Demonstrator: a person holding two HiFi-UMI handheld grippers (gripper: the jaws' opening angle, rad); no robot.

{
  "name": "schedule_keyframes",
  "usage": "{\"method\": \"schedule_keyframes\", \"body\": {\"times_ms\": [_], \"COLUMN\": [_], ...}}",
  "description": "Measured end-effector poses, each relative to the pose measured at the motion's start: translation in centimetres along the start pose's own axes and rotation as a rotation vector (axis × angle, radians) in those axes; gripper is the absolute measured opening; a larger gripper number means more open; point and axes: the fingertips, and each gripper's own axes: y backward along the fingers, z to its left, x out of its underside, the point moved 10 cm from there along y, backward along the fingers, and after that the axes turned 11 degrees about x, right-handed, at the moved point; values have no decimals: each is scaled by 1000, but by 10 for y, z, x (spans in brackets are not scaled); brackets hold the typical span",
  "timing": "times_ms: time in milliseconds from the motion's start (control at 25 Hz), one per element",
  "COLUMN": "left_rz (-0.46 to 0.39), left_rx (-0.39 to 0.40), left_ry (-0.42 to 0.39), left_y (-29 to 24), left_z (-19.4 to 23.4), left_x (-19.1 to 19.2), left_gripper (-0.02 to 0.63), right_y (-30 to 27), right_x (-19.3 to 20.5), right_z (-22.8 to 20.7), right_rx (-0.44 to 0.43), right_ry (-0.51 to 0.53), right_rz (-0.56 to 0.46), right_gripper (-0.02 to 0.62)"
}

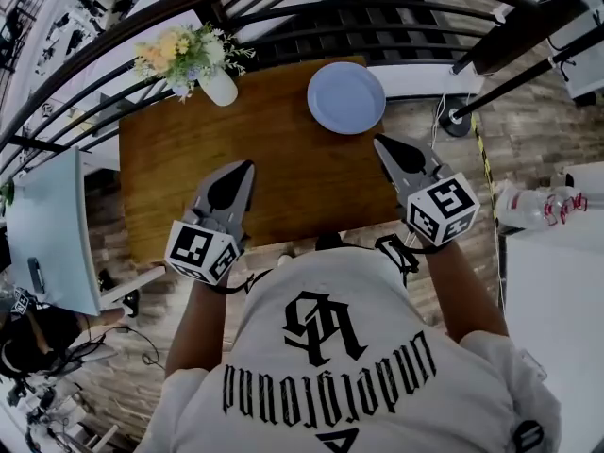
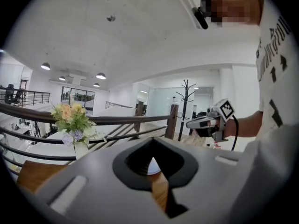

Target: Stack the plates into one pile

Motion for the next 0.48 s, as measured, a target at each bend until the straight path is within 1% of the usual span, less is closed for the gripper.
{"method": "schedule_keyframes", "body": {"times_ms": [480], "left_rz": [-51], "left_rx": [55], "left_ry": [-14], "left_y": [122], "left_z": [-15], "left_x": [18], "left_gripper": [46], "right_y": [50], "right_x": [13], "right_z": [143], "right_rx": [56], "right_ry": [27], "right_rz": [-59], "right_gripper": [3]}}
